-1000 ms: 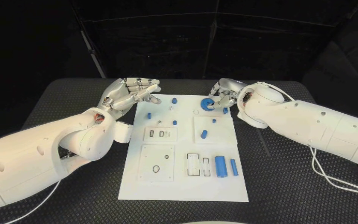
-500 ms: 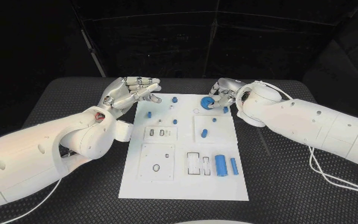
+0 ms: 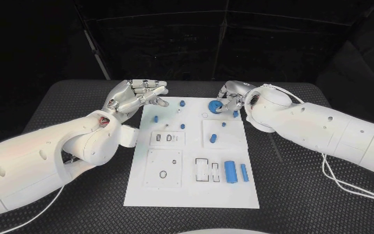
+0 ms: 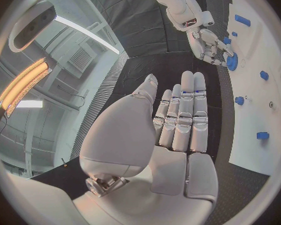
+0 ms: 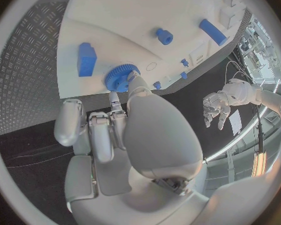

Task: Assemble the parts on the task board

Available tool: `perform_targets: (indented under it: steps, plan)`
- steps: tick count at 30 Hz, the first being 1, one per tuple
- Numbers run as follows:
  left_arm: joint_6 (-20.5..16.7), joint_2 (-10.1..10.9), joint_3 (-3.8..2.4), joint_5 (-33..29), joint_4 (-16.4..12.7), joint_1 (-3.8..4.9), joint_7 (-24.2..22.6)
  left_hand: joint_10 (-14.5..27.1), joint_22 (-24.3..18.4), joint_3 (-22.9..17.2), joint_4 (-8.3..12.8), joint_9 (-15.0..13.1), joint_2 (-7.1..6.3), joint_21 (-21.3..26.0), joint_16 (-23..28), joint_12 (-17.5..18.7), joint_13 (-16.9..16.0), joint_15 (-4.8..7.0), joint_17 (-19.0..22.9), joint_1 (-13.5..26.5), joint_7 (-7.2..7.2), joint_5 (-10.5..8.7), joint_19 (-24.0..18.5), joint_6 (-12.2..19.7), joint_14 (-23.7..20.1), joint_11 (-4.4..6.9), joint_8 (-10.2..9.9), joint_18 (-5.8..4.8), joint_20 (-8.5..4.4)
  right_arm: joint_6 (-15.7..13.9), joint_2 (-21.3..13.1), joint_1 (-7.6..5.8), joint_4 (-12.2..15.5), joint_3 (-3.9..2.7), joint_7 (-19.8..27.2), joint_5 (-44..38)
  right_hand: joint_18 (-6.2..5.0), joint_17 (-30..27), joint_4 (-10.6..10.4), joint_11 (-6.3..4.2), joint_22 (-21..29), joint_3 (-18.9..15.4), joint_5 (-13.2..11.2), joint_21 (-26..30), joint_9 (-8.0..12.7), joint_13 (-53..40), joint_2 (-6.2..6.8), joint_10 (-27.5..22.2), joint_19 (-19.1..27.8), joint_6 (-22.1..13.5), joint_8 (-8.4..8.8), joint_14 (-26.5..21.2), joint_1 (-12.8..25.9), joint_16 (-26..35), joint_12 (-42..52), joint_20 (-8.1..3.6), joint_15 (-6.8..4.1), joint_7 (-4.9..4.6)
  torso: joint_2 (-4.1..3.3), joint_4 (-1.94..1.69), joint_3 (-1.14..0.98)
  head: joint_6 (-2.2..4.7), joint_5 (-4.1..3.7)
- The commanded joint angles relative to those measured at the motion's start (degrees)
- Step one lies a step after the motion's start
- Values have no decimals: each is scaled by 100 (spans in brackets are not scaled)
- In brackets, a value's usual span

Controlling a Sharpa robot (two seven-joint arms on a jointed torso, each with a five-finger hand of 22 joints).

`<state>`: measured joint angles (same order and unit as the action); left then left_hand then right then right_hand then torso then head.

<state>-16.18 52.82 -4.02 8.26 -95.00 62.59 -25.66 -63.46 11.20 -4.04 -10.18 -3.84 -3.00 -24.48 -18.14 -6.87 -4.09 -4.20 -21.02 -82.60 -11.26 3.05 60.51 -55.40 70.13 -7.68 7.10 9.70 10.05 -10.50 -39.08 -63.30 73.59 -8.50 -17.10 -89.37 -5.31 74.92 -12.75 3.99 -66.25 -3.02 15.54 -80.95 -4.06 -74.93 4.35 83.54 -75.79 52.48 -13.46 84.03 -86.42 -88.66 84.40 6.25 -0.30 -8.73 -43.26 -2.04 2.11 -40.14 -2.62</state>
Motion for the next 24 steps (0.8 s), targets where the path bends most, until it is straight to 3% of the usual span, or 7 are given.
perform_targets:
  steps: [1,4,9,20,24]
  plan:
    - [80,-9,-6,14,-4,6,-17,12,-8,11,39,5,47,28,35,40,-1,11,-15,-6,-43,-21,-35,3,-33,-29,-39,60,0,-69,9,28,27,16,-22,-451,70,1166,71,-22,-39,89,-13,-38,-4,-799,-98,223,-54,116,-26,527,-35,-30,66,-18,1,11,0,-2,-1,-4,-1]
    - [84,-9,-6,14,-3,6,-13,12,-8,11,39,5,47,28,35,40,-1,11,-15,-6,-43,-21,-35,3,-33,-29,-39,60,0,-102,13,32,35,16,1,-558,76,1182,127,-30,-75,211,-188,-55,9,-854,-154,258,-75,170,-8,530,-101,-35,104,-33,-13,18,-1,-3,0,-5,-4]
    - [90,-11,-6,14,-2,6,-7,12,-8,12,41,5,48,29,37,41,-1,11,-18,-9,-43,-21,-36,3,-34,-29,-41,60,0,-131,17,39,44,16,34,-703,84,1190,183,-29,-111,306,-221,-70,25,-879,-150,272,-94,184,36,532,-141,-38,120,-41,-18,14,1,-3,0,-1,0]
    - [96,-12,-6,14,0,5,7,14,-9,14,46,5,47,30,41,45,-1,11,-22,-12,-44,-21,-37,4,-36,-30,-45,61,1,-35,24,48,51,16,80,-731,93,1197,265,-19,-167,542,61,-96,31,-918,-112,292,-119,252,143,533,-116,-40,139,-43,-20,5,0,-4,0,-12,0]
    - [106,-10,-6,14,-1,5,17,19,-10,18,50,6,46,32,45,51,0,10,-27,-13,-47,-22,-39,8,-37,-32,-51,61,2,-167,11,53,95,16,87,-666,96,1199,270,-23,-184,606,136,-103,31,-927,-104,297,-127,283,167,534,-82,-41,144,-45,-22,9,-1,-4,-3,-8,11]
